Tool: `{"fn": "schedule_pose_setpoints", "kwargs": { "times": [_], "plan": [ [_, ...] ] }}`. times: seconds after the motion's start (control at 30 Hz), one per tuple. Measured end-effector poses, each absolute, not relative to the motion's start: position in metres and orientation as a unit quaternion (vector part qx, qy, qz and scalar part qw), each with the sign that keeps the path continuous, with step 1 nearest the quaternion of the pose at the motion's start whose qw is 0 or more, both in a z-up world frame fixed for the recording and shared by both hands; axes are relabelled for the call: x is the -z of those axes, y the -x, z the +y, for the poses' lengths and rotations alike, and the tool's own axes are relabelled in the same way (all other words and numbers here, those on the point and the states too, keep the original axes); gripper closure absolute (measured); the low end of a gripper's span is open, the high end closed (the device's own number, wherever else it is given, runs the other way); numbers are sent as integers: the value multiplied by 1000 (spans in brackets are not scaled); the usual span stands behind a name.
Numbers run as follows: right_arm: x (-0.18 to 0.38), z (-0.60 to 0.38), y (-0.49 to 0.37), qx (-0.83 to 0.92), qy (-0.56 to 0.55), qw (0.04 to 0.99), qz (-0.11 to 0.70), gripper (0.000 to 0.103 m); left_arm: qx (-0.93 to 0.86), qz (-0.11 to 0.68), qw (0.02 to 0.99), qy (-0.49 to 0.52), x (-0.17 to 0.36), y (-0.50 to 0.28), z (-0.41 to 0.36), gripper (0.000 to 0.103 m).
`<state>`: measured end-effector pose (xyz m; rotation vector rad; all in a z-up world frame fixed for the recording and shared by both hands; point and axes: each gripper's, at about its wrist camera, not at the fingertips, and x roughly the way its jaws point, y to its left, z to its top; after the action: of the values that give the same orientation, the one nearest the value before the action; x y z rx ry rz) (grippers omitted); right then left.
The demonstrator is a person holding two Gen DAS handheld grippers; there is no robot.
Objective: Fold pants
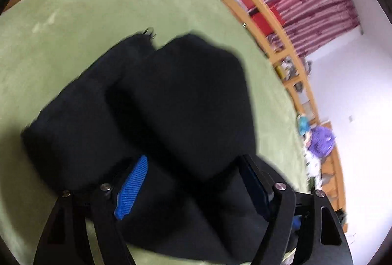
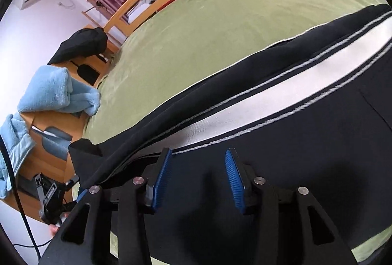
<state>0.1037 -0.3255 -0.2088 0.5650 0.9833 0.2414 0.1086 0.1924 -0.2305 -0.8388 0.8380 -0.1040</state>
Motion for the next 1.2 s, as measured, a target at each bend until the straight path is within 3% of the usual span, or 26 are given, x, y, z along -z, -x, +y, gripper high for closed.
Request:
{"fn": "schedule_pose_setpoints", "kwargs": {
  "times": [0.03, 0.1, 0.3, 0.33, 0.37, 0.4, 0.47, 0.77, 1.1, 1.13, 1.2],
  "plan": [
    [208, -321, -106, -119, -261, 837, 467, 58, 52, 387, 831, 396, 224, -114, 192, 56],
    [207, -308, -112, -135, -243, 840, 466, 58, 58, 375, 839, 389, 212, -125, 190, 91],
    [220, -276, -142, -140, -208, 840, 481, 58, 83, 315, 862, 389, 167, -176, 170, 92],
    [222, -276, -145, -136, -212, 839, 482, 58, 84, 318, 860, 389, 163, -184, 164, 90],
    [223, -277, -148, -130, -218, 839, 481, 58, 91, 325, 857, 390, 160, -192, 158, 75],
    [224, -279, -150, -122, -223, 840, 480, 58, 100, 337, 853, 385, 157, -199, 152, 48],
    [225, -283, -153, -110, -230, 840, 478, 58, 99, 345, 860, 364, 155, -198, 144, 38],
    [236, -289, -166, -79, -250, 834, 486, 58, 31, 388, 866, 315, 197, -138, 172, 35],
    [206, -310, -132, -72, -209, 855, 469, 58, -33, 429, 854, 292, 242, -184, 179, 38],
    [204, -320, -123, -61, -207, 858, 467, 58, -33, 431, 852, 297, 243, -190, 178, 42],
    [202, -337, -110, -41, -210, 860, 464, 58, -27, 439, 848, 295, 243, -194, 179, 98]
  ]
}}
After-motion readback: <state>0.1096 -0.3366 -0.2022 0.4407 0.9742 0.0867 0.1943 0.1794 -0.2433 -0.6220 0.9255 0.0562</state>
